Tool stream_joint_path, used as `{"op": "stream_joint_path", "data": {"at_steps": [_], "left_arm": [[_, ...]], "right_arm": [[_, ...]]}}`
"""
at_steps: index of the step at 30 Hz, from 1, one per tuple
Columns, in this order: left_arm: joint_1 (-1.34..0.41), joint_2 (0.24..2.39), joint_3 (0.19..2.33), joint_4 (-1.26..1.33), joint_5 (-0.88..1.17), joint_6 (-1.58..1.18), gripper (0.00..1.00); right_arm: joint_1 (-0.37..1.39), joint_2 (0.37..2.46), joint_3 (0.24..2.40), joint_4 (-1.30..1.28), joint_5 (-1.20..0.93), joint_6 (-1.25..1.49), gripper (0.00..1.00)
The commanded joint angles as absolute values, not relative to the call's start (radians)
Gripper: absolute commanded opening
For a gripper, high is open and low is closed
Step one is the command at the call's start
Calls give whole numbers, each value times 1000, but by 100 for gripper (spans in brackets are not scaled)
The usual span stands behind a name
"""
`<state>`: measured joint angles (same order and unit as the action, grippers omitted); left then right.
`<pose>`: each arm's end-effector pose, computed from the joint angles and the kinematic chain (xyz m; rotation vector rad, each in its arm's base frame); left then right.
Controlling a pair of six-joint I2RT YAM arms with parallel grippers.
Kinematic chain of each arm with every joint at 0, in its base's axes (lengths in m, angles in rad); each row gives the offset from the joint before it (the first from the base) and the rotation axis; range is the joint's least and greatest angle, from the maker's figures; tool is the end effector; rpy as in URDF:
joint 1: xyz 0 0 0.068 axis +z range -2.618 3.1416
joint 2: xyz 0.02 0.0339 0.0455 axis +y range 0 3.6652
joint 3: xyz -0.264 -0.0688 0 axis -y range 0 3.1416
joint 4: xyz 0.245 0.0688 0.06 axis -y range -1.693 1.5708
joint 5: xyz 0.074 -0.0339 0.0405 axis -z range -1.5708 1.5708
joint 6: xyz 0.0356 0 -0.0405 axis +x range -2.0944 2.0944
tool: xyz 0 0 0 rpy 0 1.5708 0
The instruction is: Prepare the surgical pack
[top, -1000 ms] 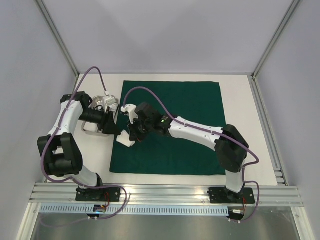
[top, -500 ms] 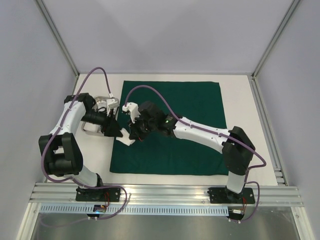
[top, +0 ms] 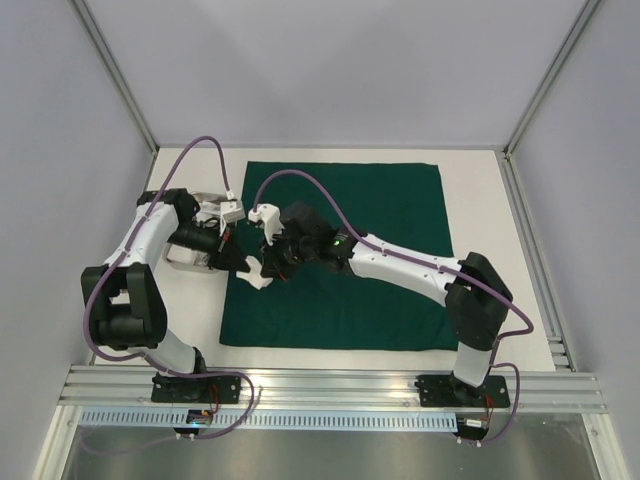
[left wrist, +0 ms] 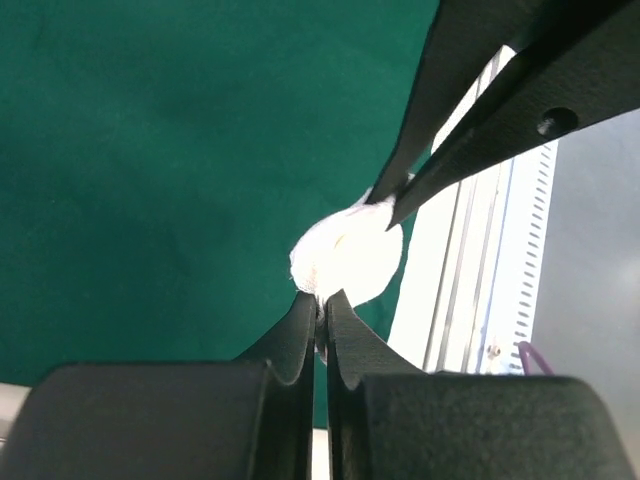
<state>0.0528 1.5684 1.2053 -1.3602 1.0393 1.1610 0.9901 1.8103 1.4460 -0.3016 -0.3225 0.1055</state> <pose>0.2570 -0.0172 0.2556 1.1656 2.0817 -1.2239 0.2197 0.3554 0.2722 -1.1810 2.0569 0.9269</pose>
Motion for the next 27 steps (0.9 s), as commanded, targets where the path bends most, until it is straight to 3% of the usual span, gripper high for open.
{"op": "stream_joint_path", "data": {"at_steps": [1,4,7,10,16,27], "left_arm": [[52,1563,1243,-1477,1097,1142,0],[54,1552,1244,-1361,1049,960,0],[83,1542,1256,-1260,954,809,0],[178,1557,1302,-1238,910,755,0],[323,1683,1420,-1293,821,742,0],[410,1928,1515,-1223,770,634,0]], "right_arm": [[980,1763,1442,-256,-293,113,7],[970,1761,1436,-258,-243,146,52],[951,1759,1427,-267,-203,181,65],[933,1752,1407,-267,-202,202,70],[927,1752,1387,-258,-206,218,70],[927,1761,1359,-241,-232,236,70]]}}
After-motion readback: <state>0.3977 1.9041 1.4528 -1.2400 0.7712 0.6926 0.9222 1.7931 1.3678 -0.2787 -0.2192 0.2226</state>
